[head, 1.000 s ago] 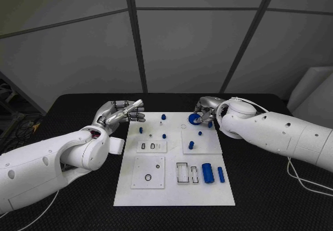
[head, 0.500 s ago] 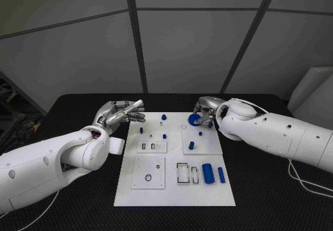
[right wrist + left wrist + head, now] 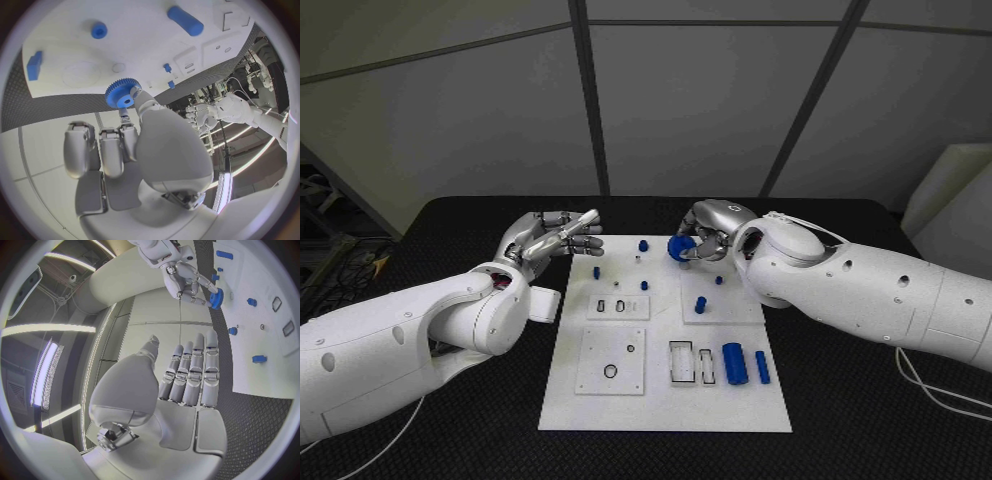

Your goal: Assemble the parts on the task board

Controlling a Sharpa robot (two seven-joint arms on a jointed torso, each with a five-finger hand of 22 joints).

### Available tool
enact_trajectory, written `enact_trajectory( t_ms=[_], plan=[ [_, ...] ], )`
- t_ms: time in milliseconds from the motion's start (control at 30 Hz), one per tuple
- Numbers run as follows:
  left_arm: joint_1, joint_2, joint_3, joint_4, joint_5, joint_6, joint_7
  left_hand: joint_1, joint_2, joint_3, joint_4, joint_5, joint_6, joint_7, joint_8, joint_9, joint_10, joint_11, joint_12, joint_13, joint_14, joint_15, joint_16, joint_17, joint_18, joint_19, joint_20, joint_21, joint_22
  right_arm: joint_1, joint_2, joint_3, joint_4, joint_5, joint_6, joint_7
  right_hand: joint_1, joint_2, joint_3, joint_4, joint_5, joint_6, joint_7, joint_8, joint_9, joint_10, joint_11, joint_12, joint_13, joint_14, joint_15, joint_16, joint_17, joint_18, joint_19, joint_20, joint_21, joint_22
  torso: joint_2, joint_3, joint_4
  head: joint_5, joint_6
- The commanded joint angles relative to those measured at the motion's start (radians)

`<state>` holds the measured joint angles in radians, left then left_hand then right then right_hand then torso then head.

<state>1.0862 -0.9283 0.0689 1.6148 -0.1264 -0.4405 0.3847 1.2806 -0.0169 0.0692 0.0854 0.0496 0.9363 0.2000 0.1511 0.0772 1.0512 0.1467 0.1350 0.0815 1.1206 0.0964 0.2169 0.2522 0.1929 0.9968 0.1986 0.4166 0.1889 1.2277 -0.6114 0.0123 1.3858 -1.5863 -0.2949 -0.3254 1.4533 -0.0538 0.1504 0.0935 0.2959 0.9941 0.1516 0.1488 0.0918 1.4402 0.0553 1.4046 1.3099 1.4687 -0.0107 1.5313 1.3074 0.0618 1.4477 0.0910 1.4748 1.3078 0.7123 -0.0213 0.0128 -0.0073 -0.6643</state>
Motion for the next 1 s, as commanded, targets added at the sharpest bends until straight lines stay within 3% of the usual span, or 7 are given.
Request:
enact_trajectory(
  t_ms=[33, 167, 300, 567, 1000],
  plan=[
    [0.001, 0.0, 0.001, 0.002, -0.007, 0.01, 0.001, 0.002, 0.011, -0.004, -0.003, -0.001, 0.002, 0.003, -0.007, -0.002, -0.002, 0.005, -0.003, -0.001, -0.006, 0.004, -0.007, 0.002, -0.014, -0.003, 0.002, 0.003, -0.001, 0.002, 0.024, 0.0, 0.006, -0.061, -0.048, -0.024, -0.008, -0.003, 0.008, 0.0, 0.002, 0.018, -0.01, -0.002, 0.002, 0.006, 0.0, 0.004, 0.087, 0.086, -0.007, 0.004, 0.185, -0.017, 0.007, 0.001, 0.006, 0.05, 0.002, -0.0003, 0.0023, 0.002, 0.001],
    [0.001, 0.001, 0.001, 0.002, -0.007, 0.01, 0.001, 0.002, 0.011, -0.004, -0.003, -0.001, 0.002, 0.003, -0.007, -0.002, -0.002, 0.005, -0.003, -0.001, -0.006, 0.004, -0.007, 0.002, -0.014, -0.003, 0.002, 0.003, -0.001, 0.002, 0.061, 0.0, -0.01, -0.071, -0.05, -0.023, -0.009, -0.004, 0.009, 0.0, 0.003, 0.016, -0.009, -0.003, 0.001, 0.005, 0.0, 0.003, 0.087, 0.086, -0.007, 0.005, 0.186, -0.018, 0.009, 0.001, 0.007, 0.053, 0.002, -0.0012, 0.0033, 0.003, 0.0],
    [0.001, 0.003, 0.001, 0.001, -0.007, 0.011, 0.0, 0.002, 0.011, -0.004, -0.003, -0.001, 0.002, 0.003, -0.007, -0.002, -0.002, 0.005, -0.003, -0.001, -0.006, 0.004, -0.007, 0.002, -0.014, -0.003, 0.002, 0.003, -0.001, 0.002, 0.105, -0.001, -0.037, -0.075, -0.049, -0.017, -0.009, -0.004, 0.009, 0.0, 0.003, 0.016, -0.009, -0.003, 0.001, 0.005, 0.0, 0.003, 0.087, 0.086, -0.007, 0.005, 0.186, -0.018, 0.009, 0.001, 0.007, 0.053, 0.003, 0.0001, 0.0022, 0.008, -0.002],
    [0.001, 0.008, 0.001, -0.001, -0.007, 0.011, 0.001, 0.002, 0.011, -0.004, -0.003, -0.001, 0.002, 0.003, -0.007, -0.002, -0.002, 0.005, -0.003, -0.001, -0.006, 0.004, -0.007, 0.002, -0.014, -0.003, 0.002, 0.003, -0.001, -0.001, 0.178, -0.012, -0.102, -0.078, -0.041, -0.002, -0.013, -0.005, 0.013, 0.001, 0.003, 0.013, -0.008, -0.008, -0.001, 0.004, 0.001, 0.002, 0.086, 0.086, -0.006, 0.005, 0.186, -0.018, 0.009, 0.001, 0.008, 0.054, 0.003, 0.0011, 0.0019, 0.013, -0.006],
    [0.002, 0.01, 0.001, 0.001, -0.007, 0.011, 0.0, 0.002, 0.011, -0.004, -0.004, -0.001, 0.002, 0.004, -0.009, -0.002, -0.003, 0.006, -0.005, -0.002, -0.007, 0.005, -0.009, 0.003, -0.014, -0.005, 0.002, 0.002, -0.001, -0.009, 0.242, -0.02, -0.186, -0.077, -0.013, 0.014, -0.017, -0.008, 0.017, 0.001, 0.003, 0.008, -0.006, -0.013, -0.003, 0.002, 0.002, 0.0, 0.084, 0.086, -0.005, 0.005, 0.187, -0.018, 0.009, 0.001, 0.008, 0.053, 0.002, 0.0013, -0.0009, 0.014, -0.012]
  ],
)
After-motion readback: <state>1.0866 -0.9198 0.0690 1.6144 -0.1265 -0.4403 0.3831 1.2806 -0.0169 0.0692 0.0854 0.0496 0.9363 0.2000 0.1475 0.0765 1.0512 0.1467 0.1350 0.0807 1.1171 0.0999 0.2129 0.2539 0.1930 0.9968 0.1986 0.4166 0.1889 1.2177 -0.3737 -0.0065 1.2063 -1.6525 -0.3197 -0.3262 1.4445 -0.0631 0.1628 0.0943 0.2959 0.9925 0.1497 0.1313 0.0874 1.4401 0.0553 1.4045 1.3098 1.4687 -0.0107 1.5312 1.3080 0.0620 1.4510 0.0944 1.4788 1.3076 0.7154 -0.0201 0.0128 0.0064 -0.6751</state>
